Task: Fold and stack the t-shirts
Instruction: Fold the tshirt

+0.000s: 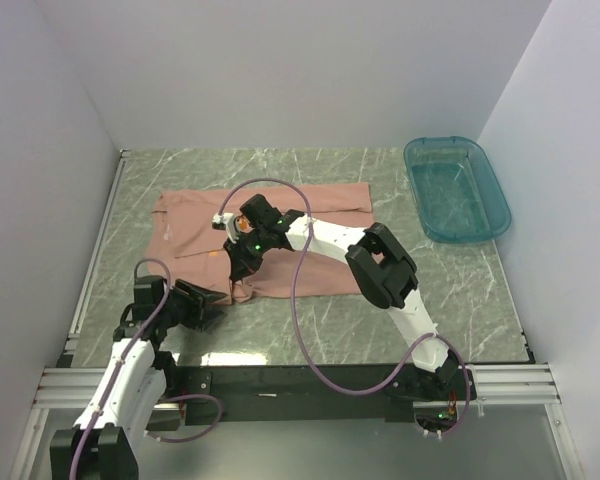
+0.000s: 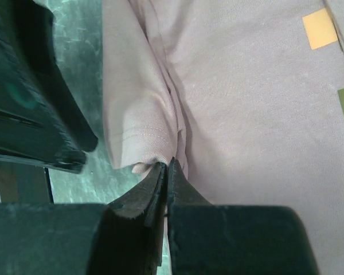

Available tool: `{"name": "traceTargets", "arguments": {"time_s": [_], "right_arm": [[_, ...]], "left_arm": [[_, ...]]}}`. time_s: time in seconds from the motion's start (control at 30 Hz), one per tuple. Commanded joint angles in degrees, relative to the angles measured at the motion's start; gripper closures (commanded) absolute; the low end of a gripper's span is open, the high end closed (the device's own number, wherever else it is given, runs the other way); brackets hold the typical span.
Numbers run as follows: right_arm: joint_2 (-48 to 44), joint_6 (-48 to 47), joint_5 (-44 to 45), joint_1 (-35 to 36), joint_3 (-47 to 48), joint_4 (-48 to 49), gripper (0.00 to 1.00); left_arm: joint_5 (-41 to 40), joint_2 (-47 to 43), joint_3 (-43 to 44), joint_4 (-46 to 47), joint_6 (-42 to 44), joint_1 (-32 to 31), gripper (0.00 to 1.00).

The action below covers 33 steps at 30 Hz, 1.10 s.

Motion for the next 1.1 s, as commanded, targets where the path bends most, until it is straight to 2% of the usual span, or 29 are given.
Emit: {"name": "traceTargets", "arguments": {"time_s": [0.0, 0.3, 0.5, 0.87, 1.03, 1.07], "right_arm": [[0.24, 0.55, -0.38, -0.32, 2.54, 1.64, 1.0], [0.5, 0.73, -1.0, -0.32, 2.63, 1.64, 1.0], [0.5, 0.9, -1.35, -0.23, 2.63, 1.64, 1.0], [0.59, 0.55, -1.09, -0.32, 2.63, 1.29, 1.0], [0.41, -0.24, -1.0, -0.23, 2.72, 0.85, 1.0], [0.32, -0.33, -1.09, -0.23, 2.72, 0.85, 1.0]], "left_arm": [[-1.39, 0.65, -2.52, 6.5, -4.48, -1.57, 0.43], [-5.34, 5.39, -2.87, 13.45, -7.12, -5.18, 0.43], [-6.75, 9.61, -3.4, 17.41, -7.91, -6.85, 0.51], [-8.68, 6.63, -2.08, 13.46, -6.86, -7.29, 0.78], [-9.48, 3.12, -0.94, 9.16, -5.72, -7.29, 0.99], [-9.65, 2.67, -0.85, 8.63, -5.54, -7.29, 0.99]]}}
